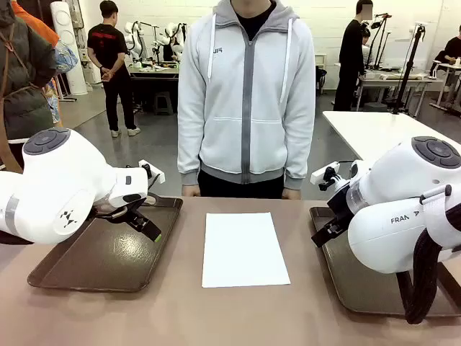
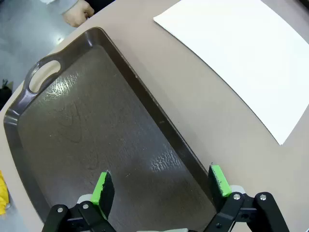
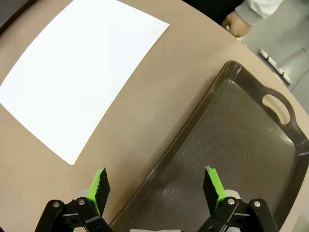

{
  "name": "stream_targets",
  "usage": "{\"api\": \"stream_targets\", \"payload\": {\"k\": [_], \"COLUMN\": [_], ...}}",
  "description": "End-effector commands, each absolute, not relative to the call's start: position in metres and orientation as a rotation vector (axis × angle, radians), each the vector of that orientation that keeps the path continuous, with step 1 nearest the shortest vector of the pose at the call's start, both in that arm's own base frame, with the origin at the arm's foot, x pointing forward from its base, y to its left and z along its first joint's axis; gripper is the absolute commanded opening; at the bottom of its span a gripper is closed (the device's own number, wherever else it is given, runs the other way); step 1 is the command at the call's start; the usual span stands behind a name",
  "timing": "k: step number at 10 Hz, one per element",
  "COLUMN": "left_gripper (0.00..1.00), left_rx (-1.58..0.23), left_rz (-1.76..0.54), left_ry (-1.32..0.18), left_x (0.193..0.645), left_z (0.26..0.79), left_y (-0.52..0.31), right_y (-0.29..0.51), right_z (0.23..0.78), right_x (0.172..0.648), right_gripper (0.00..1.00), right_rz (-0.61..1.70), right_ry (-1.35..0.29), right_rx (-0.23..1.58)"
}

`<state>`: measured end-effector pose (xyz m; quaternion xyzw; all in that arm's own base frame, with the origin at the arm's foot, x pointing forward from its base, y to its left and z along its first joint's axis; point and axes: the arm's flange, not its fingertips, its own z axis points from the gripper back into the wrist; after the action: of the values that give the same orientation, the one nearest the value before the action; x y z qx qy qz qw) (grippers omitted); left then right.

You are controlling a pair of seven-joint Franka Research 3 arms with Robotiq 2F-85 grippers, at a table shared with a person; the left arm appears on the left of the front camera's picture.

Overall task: Sort the A4 documents.
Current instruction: Receive the A4 Paper.

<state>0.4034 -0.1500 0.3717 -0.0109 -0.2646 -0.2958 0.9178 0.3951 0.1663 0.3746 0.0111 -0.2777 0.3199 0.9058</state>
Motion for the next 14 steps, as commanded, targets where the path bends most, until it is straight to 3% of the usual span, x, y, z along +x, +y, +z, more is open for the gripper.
{"api": "stream_targets", "payload": {"k": [1,14], "left_gripper": [1.00,1.00], "left_rx": [-0.022,-0.022], "left_rz": [-0.609,-0.609], "left_ry": [-0.544,-0.544], "left_x": [0.4034,0.4034], "left_z": [0.3717,0.3717], "left_y": [-0.1501,-0.1501], "right_y": [0.1664,0.1664], "right_z": [0.3746,0.3746], "right_x": [0.3951,0.3951], "right_gripper": [1.00,1.00], "right_rz": [0.661,0.661], "right_ry": [-0.573,-0.573], "right_rx": [0.023,0.023]}}
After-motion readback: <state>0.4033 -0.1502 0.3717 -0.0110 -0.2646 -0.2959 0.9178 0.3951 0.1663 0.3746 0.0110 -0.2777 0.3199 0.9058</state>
